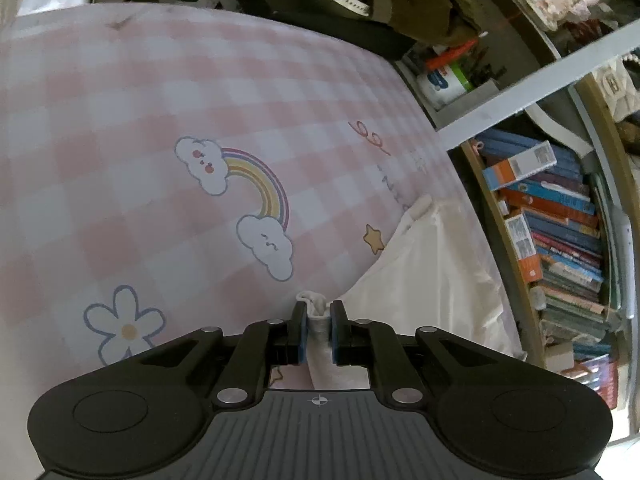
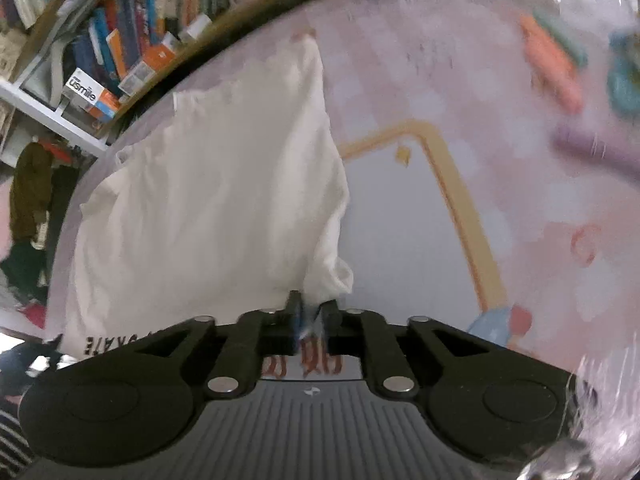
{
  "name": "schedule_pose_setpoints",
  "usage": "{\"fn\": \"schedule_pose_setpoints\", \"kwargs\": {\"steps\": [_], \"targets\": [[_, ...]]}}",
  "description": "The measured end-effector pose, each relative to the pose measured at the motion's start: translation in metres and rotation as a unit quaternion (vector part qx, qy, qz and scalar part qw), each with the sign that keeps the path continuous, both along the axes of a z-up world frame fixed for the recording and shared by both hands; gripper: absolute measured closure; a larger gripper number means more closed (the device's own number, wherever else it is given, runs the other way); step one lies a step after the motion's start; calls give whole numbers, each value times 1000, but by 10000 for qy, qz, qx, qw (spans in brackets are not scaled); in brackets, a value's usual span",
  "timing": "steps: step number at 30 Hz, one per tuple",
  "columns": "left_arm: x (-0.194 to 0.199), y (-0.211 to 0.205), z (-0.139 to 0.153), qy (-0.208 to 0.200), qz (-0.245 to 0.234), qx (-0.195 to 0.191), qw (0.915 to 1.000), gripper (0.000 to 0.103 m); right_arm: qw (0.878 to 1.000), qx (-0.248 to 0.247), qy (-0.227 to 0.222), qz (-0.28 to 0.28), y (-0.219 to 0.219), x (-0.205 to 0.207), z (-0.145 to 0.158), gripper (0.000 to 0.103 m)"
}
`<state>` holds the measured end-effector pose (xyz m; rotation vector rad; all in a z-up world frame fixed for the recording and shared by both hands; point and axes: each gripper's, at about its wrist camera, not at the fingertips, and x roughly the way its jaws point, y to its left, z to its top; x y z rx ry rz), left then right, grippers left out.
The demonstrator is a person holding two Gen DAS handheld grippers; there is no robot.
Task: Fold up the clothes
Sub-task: 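Open the right gripper while the left gripper keeps holding the shirt edge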
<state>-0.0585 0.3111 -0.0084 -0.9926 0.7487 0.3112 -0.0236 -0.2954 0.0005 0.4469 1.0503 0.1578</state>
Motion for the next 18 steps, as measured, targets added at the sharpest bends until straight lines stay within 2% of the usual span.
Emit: {"fn": "schedule_pose_setpoints", "kwargs": {"steps": [2, 6, 8, 9, 12, 15, 17, 18], "targets": [[-1, 1, -1, 15, 57, -123, 9999, 81, 9970, -505, -591, 44, 8, -1, 14, 73], [-10, 3, -6, -240, 289, -587, 9976, 63, 9845, -940, -1330, 645, 36, 10, 28, 69], [-12, 3, -7, -346, 421, -753, 9957, 54, 9774, -1079, -1477, 1057, 54, 15, 25, 66], [-13, 2, -8, -382, 487, -825, 9947, 54, 9737, -1172, -1490, 1264, 64, 18, 21, 66], [-17, -1, -11, -438, 677, -990, 9918, 54, 9695, -1294, -1320, 1612, 82, 25, 3, 65], [-16, -4, -10, -409, 759, -932, 9919, 60, 9690, -1354, -1006, 1804, 90, 28, -17, 63], [-12, -7, -8, -241, 673, -729, 9948, 87, 9631, -1471, -1103, 1965, 95, 23, -23, 57], [-8, -9, -7, -126, 570, -603, 9965, 89, 9586, -1565, -1161, 2076, 99, 19, -23, 55]]}}
